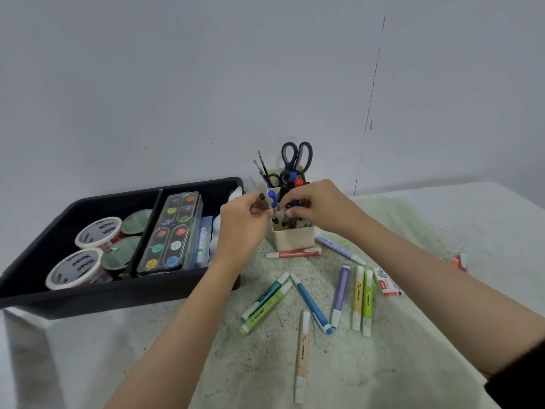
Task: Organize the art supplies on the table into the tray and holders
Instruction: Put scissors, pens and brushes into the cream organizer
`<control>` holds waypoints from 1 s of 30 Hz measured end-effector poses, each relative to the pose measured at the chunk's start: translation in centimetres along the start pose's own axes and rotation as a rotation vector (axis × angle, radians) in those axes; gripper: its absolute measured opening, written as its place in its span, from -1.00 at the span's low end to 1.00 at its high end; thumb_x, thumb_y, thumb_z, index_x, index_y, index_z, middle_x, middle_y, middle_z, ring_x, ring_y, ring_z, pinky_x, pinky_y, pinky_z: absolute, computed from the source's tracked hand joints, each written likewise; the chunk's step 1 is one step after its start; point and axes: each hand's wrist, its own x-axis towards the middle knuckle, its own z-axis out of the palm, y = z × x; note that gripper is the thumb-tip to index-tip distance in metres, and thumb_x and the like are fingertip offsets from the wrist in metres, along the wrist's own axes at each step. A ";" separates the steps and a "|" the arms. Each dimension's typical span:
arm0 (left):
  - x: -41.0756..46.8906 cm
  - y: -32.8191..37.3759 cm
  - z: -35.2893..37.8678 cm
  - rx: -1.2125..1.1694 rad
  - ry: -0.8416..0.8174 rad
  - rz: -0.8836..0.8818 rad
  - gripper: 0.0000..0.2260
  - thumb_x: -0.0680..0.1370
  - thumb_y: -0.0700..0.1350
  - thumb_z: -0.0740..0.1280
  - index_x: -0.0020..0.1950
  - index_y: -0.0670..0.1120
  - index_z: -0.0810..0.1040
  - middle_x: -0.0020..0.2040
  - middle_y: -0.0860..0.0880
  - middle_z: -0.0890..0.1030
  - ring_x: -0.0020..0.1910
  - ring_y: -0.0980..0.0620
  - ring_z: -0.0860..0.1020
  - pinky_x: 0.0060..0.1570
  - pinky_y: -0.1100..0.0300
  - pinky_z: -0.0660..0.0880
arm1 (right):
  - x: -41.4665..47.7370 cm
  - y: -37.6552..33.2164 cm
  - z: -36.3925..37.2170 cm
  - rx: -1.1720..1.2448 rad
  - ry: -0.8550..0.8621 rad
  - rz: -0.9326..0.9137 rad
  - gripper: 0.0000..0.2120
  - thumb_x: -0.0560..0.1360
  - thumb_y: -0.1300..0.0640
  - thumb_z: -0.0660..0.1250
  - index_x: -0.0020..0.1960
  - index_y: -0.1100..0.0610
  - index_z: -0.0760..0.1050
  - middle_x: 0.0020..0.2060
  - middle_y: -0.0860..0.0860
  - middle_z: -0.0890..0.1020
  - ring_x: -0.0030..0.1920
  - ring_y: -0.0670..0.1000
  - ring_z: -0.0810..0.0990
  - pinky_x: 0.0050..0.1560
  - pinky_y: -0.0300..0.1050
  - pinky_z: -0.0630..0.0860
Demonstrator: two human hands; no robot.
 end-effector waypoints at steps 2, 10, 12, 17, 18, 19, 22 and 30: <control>0.0 -0.2 0.2 0.032 -0.035 0.009 -0.89 0.41 -0.33 0.41 -0.14 -0.14 0.65 -0.32 0.17 0.56 -0.30 0.34 0.54 -0.25 0.53 0.41 | 0.1 0.4 0.3 -0.023 -0.039 0.007 -0.81 0.44 0.20 0.43 0.05 0.08 0.65 -0.14 -0.05 0.66 -0.20 -0.13 0.53 -0.14 -0.33 0.43; -0.1 -1.0 1.2 0.240 -0.222 -0.018 -0.83 0.49 -0.26 0.35 0.03 -0.09 0.63 -0.15 0.05 0.62 -0.18 0.16 0.52 -0.33 0.52 0.34 | 0.5 1.7 1.4 -0.096 -0.088 0.059 -0.75 0.40 0.09 0.46 0.08 -0.03 0.63 -0.06 -0.11 0.67 -0.03 -0.10 0.57 -0.01 -0.20 0.46; 0.0 -1.1 1.2 0.284 -0.254 -0.045 -0.74 0.49 -0.23 0.35 0.14 0.00 0.59 -0.05 0.07 0.63 -0.13 0.19 0.49 -0.35 0.49 0.30 | 0.2 1.8 1.7 -0.080 -0.094 0.071 -0.65 0.40 0.07 0.47 0.17 -0.03 0.58 0.01 -0.09 0.67 0.01 -0.15 0.57 0.08 -0.25 0.45; 0.2 -0.8 0.8 0.326 -0.314 -0.038 -0.67 0.47 -0.16 0.38 0.22 0.06 0.52 0.01 0.09 0.63 -0.07 0.20 0.47 -0.31 0.48 0.23 | -0.8 2.6 1.9 -0.159 0.002 0.045 -0.60 0.41 -0.01 0.42 0.24 -0.07 0.50 0.03 -0.11 0.65 0.08 -0.08 0.57 0.24 0.00 0.37; 0.2 -0.8 0.7 0.322 -0.310 -0.032 -0.68 0.47 -0.14 0.38 0.21 0.06 0.53 0.02 0.09 0.63 -0.08 0.22 0.45 -0.30 0.50 0.24 | -1.0 2.9 2.0 -0.147 0.039 0.042 -0.63 0.42 0.00 0.41 0.21 -0.06 0.52 0.02 -0.12 0.65 0.06 -0.09 0.58 0.24 0.04 0.37; 0.1 -0.8 0.6 0.310 -0.305 -0.028 -0.69 0.47 -0.13 0.39 0.20 0.05 0.54 0.03 0.09 0.63 -0.08 0.24 0.45 -0.29 0.52 0.25 | -1.2 3.3 2.0 -0.128 0.075 0.039 -0.67 0.42 0.02 0.40 0.19 -0.05 0.54 0.00 -0.14 0.66 0.04 -0.11 0.59 0.24 0.06 0.37; -0.2 -0.5 0.5 0.283 -0.315 0.007 -0.72 0.47 -0.10 0.41 0.18 0.03 0.57 0.05 0.09 0.63 -0.07 0.28 0.44 -0.23 0.56 0.25 | -1.8 3.9 2.2 -0.117 0.149 0.023 -0.77 0.46 0.04 0.39 0.12 -0.05 0.59 -0.07 -0.16 0.67 -0.02 -0.16 0.59 0.23 0.01 0.35; 0.2 0.1 1.3 0.496 -0.351 0.052 -0.75 0.54 -0.11 0.30 0.22 -0.01 0.58 0.13 0.00 0.62 0.10 0.00 0.54 0.02 0.17 0.42 | -2.0 3.6 2.3 -0.190 0.182 0.015 -0.76 0.52 0.03 0.32 0.18 -0.06 0.57 -0.09 -0.07 0.67 -0.02 -0.05 0.54 0.09 -0.18 0.17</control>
